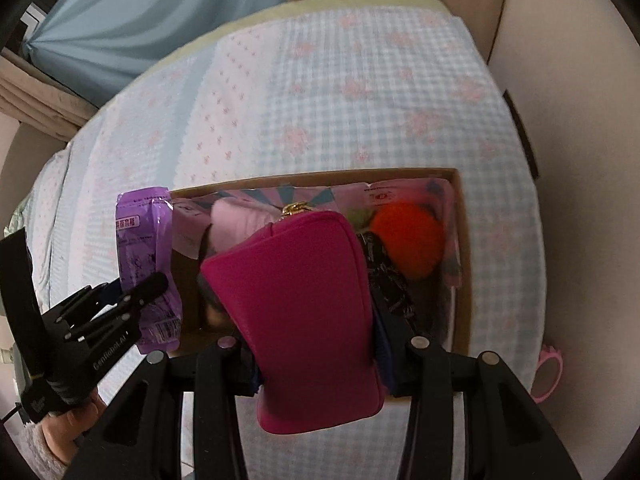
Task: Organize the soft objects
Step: 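Carry the purple sachet and magenta pouch into the box with both tools, then open both tools to release the items and lift away from the box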
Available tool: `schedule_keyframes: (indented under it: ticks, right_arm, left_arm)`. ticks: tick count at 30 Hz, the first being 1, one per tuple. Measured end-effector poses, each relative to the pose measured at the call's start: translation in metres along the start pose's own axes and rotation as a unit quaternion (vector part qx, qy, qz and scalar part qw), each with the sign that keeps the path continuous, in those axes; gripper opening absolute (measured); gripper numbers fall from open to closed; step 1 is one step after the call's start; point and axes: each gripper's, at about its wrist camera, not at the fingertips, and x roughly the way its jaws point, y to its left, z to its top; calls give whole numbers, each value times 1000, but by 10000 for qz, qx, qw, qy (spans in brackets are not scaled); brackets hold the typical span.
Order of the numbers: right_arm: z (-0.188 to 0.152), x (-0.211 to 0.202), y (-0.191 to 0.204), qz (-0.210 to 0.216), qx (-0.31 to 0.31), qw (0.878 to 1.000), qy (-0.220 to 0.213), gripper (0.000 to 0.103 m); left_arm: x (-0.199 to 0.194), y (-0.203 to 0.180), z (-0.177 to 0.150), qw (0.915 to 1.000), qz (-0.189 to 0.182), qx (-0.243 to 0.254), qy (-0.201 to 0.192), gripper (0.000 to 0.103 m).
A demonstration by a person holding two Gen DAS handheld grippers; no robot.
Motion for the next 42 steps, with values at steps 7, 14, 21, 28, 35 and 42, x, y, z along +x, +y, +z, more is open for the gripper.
schedule_keyframes:
  ticks: [7,14,21,28,35,42]
  right_arm:
    - [22,28,3,-56,-140,9995,288,54]
    - [28,19,-1,24,-91,10000,19,103]
    - [21,10,-1,-122,-131,9997,-182,103]
    - [11,-14,6,-156,-59,9992,-352,103]
    - [-6,-65,29,-195,-64,9972,-725,103]
    - [-34,-145,81,-330,-104,9901,-1358,103]
  left_arm:
    - [4,-4,9,9999,34,82,-128,71]
    - [2,-7,-1,9995,118,288,-105,103]
    - [-8,-7,-8,9996,107,241,-132,103]
    - [-36,-5,-13,9992,-40,191,-341,103]
    - [-102,11,-15,9968,-249,66,-760,103]
    - [-202,39,-22,9891,-318,196,-1421,103]
